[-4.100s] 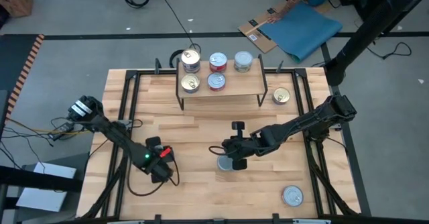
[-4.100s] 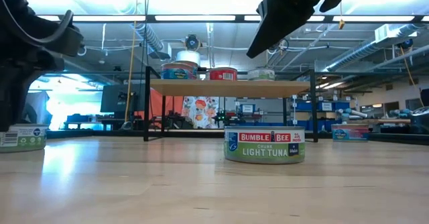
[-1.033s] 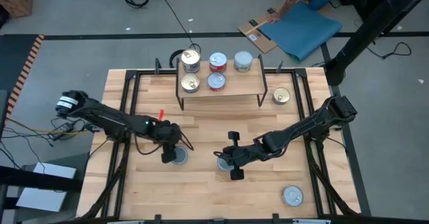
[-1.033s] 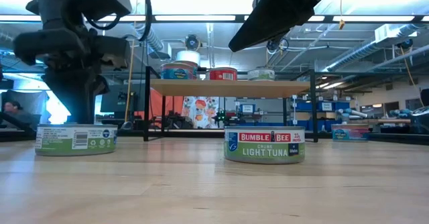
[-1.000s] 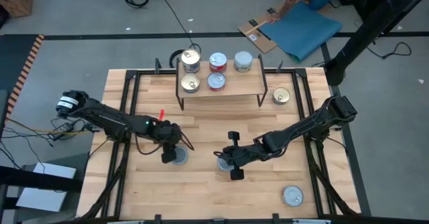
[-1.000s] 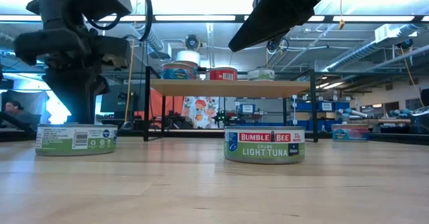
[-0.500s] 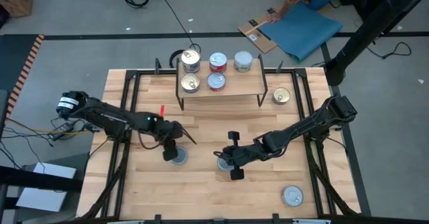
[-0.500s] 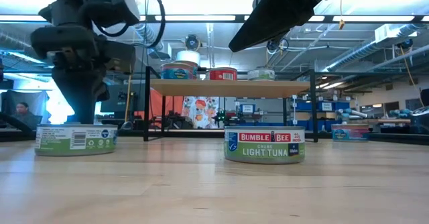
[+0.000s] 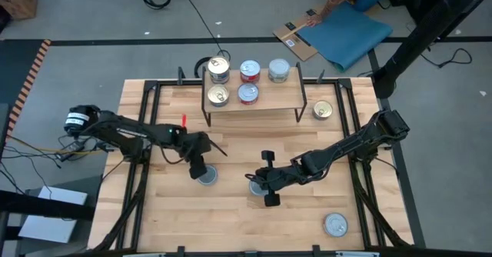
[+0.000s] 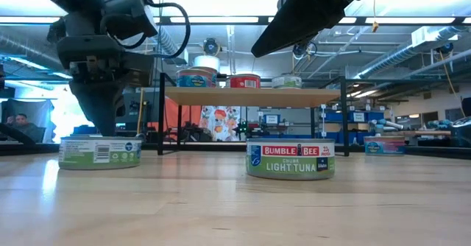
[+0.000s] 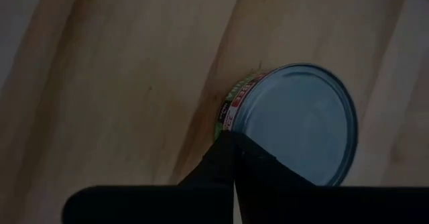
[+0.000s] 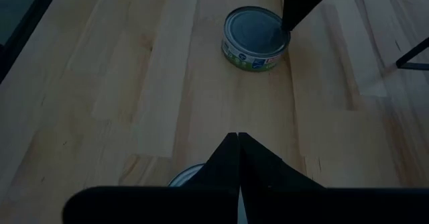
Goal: Stack canned seafood by type on shelf
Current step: Put the green tuna can on the shelf
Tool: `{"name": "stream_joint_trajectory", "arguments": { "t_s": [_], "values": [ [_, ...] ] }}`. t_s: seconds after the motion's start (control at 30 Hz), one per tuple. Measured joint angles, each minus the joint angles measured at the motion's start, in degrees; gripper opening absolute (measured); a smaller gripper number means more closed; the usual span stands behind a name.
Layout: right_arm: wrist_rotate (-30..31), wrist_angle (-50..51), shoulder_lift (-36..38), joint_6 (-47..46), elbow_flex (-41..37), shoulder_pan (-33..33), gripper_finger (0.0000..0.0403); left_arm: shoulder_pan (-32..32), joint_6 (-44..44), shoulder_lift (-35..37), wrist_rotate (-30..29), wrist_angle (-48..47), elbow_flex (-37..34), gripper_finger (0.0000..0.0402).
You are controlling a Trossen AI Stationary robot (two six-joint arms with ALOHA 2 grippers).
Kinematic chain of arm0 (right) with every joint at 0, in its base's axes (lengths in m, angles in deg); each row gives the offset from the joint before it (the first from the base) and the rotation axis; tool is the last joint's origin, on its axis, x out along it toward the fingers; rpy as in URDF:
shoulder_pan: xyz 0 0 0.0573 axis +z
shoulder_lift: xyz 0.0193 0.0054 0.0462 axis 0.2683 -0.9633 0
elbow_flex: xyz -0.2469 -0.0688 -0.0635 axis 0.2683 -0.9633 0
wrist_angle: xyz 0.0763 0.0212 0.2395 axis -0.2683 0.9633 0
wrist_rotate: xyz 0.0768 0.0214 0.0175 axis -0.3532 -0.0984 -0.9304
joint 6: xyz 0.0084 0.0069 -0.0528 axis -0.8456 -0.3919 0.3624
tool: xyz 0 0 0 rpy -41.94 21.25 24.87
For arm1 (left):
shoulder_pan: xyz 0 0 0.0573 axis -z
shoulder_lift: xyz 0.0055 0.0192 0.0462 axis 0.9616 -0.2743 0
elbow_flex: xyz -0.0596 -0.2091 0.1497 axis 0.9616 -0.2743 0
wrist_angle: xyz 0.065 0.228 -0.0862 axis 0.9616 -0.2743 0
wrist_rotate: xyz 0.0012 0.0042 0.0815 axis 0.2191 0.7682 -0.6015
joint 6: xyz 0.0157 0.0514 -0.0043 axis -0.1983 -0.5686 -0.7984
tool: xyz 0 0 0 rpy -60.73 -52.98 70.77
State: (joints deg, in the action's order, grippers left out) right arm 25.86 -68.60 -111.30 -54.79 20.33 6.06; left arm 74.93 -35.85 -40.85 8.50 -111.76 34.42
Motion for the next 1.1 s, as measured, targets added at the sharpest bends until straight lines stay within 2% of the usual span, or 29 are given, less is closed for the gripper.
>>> {"name": "stream_joint_trajectory", "arguments": {
  "t_s": [0.13, 0.3, 0.47, 0.93, 1.1],
  "values": [
    [0.0, 0.0, 0.0, -0.4, 0.0, 0.0, 0.0011, -1.0, 1.2, 0.1, 1.6, 4.1, -2.3, 0.0001],
    [-0.4, -0.1, 0.0, -0.4, 0.0, 0.0, 0.0011, -1.6, -0.1, 0.0, 1.0, 4.3, -2.4, 0.0],
    [-0.4, -3.8, 0.0, -0.4, 0.0, 0.0, 0.0021, -2.6, -1.8, -0.6, -4.7, 2.5, -3.0, 0.0],
    [1.1, -8.9, 0.0, 1.1, 0.0, -2.1, 0.0092, -2.7, -6.9, -0.2, -6.6, 8.9, -2.7, 0.0],
    [1.3, -8.8, 0.0, 4.5, 0.0, -4.4, 0.0124, -2.7, -11.1, -0.2, -9.8, 11.4, -2.7, 0.0]
  ]
}}
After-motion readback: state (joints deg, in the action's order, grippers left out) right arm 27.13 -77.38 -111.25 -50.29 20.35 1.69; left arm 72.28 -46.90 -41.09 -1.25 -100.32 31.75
